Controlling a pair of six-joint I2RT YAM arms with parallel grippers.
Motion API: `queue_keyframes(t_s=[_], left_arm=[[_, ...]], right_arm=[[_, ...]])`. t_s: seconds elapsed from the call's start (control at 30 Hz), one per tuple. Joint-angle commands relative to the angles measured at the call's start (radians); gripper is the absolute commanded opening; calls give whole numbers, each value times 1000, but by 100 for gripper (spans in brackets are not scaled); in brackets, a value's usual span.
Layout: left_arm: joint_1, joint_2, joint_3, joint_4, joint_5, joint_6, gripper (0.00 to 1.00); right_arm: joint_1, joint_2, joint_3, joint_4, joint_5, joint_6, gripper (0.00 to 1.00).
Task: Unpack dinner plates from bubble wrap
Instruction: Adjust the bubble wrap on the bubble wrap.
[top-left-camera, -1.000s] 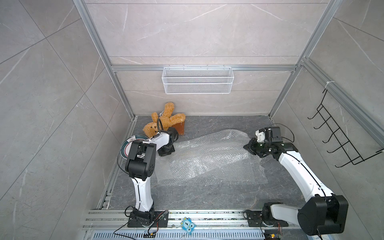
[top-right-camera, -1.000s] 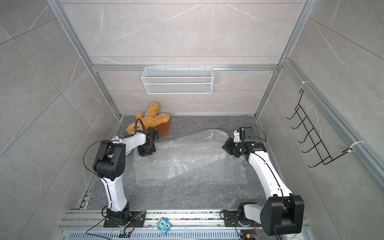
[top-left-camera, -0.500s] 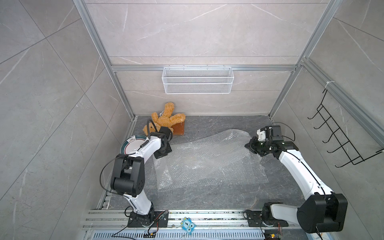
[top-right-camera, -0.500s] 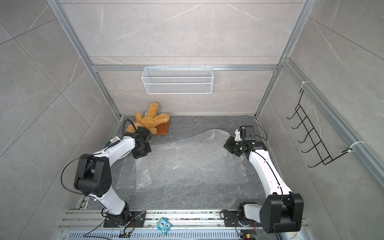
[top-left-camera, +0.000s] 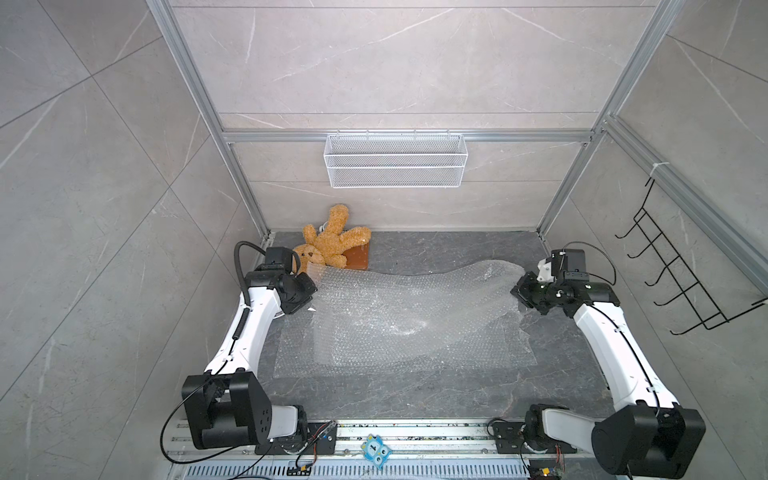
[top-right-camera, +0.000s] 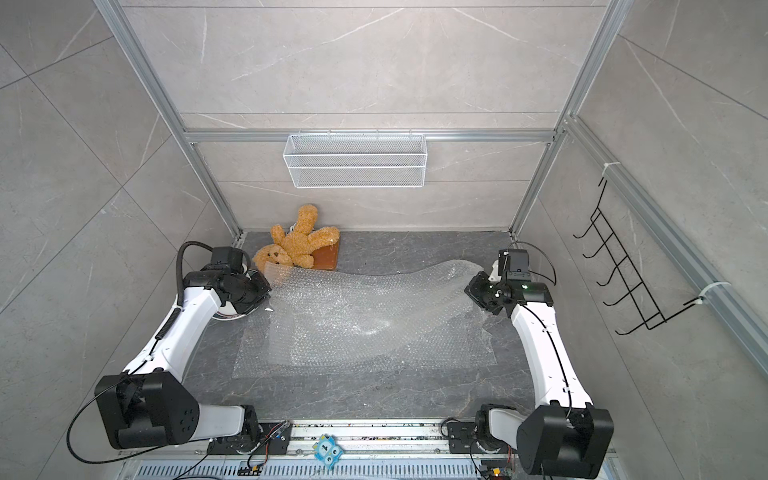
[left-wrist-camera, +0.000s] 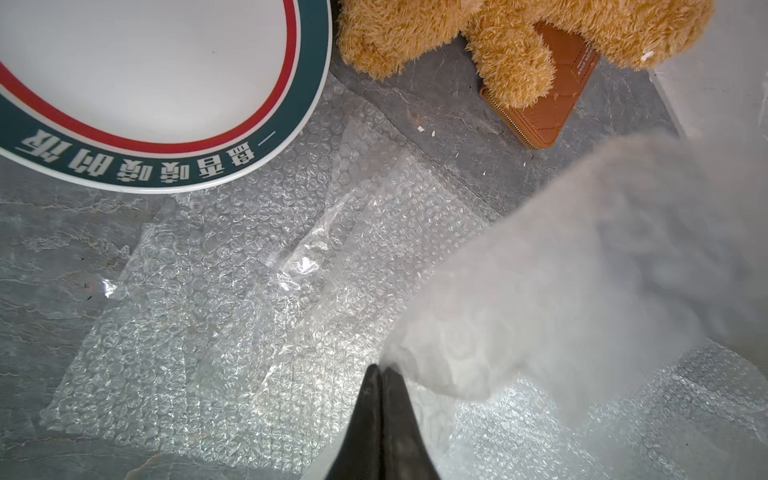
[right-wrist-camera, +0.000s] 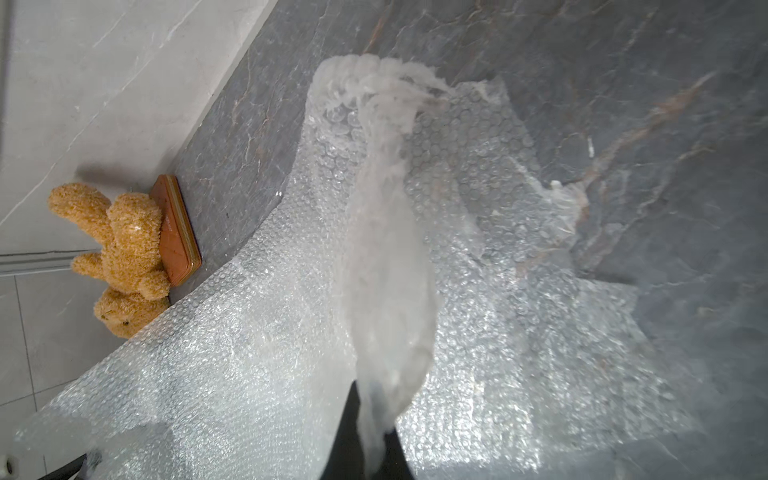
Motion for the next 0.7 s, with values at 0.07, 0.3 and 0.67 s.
queue_keyframes(t_s=[0.07, 0.3, 0.67], left_arm=[[60, 104, 48, -44, 60, 63, 0], [70, 247, 67, -15, 43, 93, 0], [84, 268, 4, 33, -47, 8, 46]], right_arm=[[-51, -82, -117, -51, 19, -26, 0], [-94, -52, -248, 28, 13, -36, 0], [-132, 63, -355, 223, 37, 3, 54]])
